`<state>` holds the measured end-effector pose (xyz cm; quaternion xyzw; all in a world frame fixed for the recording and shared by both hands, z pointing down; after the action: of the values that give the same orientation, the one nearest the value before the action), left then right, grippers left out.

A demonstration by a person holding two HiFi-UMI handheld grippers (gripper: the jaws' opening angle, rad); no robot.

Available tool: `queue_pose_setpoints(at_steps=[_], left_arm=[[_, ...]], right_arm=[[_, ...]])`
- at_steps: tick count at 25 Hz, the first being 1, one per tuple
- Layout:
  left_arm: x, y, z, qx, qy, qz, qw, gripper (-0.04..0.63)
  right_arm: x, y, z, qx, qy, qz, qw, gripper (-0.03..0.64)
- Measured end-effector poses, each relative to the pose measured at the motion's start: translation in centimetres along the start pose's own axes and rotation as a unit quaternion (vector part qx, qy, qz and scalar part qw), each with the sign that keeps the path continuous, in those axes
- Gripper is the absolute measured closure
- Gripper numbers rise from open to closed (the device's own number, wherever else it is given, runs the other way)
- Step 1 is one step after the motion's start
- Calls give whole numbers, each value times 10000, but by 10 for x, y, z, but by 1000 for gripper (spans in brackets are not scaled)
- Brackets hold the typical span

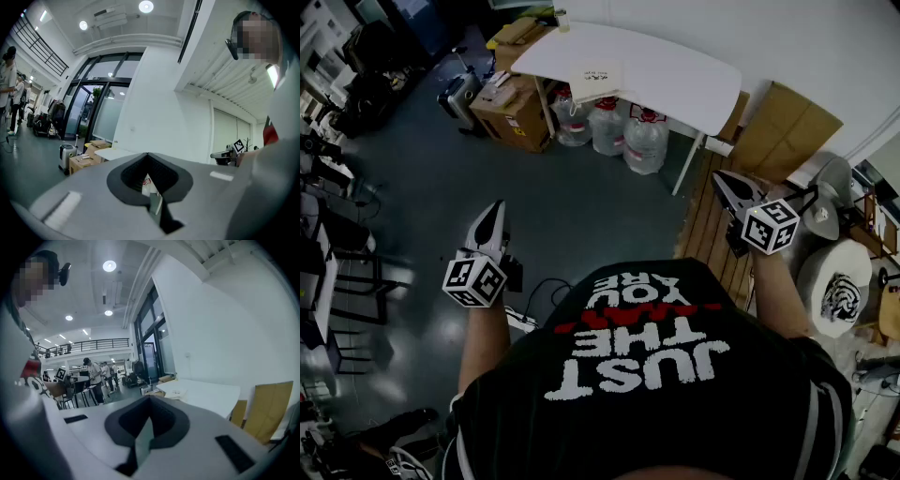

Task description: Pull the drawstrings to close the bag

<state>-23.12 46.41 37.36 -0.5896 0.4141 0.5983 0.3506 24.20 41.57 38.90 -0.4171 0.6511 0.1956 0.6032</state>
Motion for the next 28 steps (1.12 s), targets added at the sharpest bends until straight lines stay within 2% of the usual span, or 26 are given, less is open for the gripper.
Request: queue_pose_setpoints(at_steps=[20, 28], left_arm=[[3, -62, -37, -233, 73, -109, 9996, 598], [1, -61, -57, -373, 206, -165, 9990, 598]], right_arm=[[7, -36, 28, 204, -5, 64, 9998, 612], [-2, -52, 28, 127, 6, -128, 9998, 612]])
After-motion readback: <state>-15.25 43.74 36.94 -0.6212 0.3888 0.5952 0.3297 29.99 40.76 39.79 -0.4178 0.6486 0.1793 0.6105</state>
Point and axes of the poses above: the fingertips, and each gripper's own axes: z backward along the fingers, y to its left, x out of its top, the point moved 5 cm from there along z, backward along the fingers, and after that the axes turned 7 degrees about -z, right-handed, at the moved point
